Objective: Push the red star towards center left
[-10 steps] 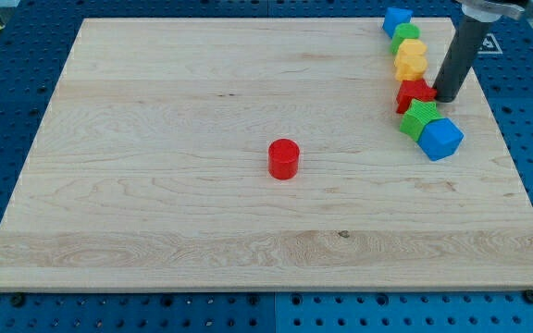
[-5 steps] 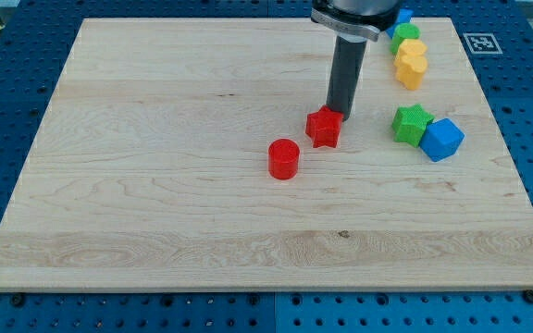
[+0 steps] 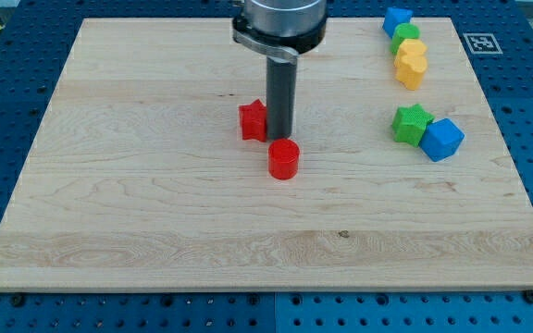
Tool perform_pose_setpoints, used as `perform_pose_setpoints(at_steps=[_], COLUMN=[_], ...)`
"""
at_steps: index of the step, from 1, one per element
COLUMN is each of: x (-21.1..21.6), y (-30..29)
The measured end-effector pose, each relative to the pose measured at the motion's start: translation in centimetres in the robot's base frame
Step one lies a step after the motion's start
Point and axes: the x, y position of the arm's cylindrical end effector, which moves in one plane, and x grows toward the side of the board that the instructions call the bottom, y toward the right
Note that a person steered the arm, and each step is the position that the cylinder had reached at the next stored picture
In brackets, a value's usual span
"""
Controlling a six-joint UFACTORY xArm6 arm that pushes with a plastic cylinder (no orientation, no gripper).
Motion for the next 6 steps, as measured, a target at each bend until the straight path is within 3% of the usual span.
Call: perform_pose_setpoints(at_steps=[1,2,3,5,6], x=[0.0,-0.4,-2.8,-2.8,-2.7], y=[-1.0,1.5,1.7,-3.5,-3.0])
